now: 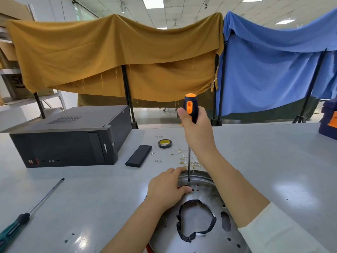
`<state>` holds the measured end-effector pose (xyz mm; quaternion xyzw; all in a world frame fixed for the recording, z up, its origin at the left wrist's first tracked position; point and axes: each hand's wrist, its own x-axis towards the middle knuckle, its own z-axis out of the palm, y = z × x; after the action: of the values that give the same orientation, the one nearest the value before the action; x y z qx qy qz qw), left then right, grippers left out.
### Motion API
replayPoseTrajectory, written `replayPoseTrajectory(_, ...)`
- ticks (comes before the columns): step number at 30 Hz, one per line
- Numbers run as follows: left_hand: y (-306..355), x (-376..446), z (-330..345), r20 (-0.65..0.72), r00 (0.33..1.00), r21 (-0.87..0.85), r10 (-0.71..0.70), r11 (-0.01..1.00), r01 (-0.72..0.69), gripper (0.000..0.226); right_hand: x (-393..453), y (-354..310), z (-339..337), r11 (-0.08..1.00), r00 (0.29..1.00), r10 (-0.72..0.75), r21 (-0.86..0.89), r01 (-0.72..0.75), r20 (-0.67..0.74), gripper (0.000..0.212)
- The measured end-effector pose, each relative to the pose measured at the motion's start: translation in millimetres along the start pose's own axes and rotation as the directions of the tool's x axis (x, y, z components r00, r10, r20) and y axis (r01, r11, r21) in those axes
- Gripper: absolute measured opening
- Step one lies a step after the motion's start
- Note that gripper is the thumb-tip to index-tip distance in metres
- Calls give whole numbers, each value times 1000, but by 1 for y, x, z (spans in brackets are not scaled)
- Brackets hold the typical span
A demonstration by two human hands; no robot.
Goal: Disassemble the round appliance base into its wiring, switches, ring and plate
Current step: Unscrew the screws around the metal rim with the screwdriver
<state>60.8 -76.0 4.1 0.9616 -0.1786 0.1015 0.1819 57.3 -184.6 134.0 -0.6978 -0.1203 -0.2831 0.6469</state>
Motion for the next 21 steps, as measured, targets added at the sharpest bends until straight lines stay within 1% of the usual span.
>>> replayPoseTrajectory(3,0,0,1,-2,1000,5,-4,1000,4,56,3,2,-1,993,996,55,96,-61,68,20)
replayPoseTrajectory(6,1,-1,0,-9,1000,4,-4,1000,4,56,3,2,0,991,996,45,120,-54,82,37)
replayPoseTrajectory(7,1,-1,-1,-10,1000,6,-2,1000,2,56,3,3,0,989,996,40,141,-51,78,38)
replayPoseTrajectory(10,1,-2,-1,-7,1000,8,-3,1000,3,56,3,5,-3,979,996,10,201,-27,87,30)
replayPoseTrajectory(13,0,-1,-1,-5,1000,7,-5,1000,5,56,2,7,-9,987,993,-7,162,-13,122,13)
replayPoseTrajectory(14,0,-1,-1,-4,1000,8,-5,1000,5,56,2,7,-10,987,991,-7,157,-14,131,12)
replayPoseTrajectory(16,1,-1,-1,0,1000,11,-4,1000,4,56,3,7,-11,980,991,15,195,-42,137,19)
replayPoseTrajectory(19,2,-1,-1,3,1000,11,-4,1000,4,56,4,7,-11,949,991,36,305,-74,128,27)
replayPoseTrajectory(21,2,-1,-1,2,1000,11,-5,1000,5,57,5,7,-11,964,992,28,261,-60,125,35)
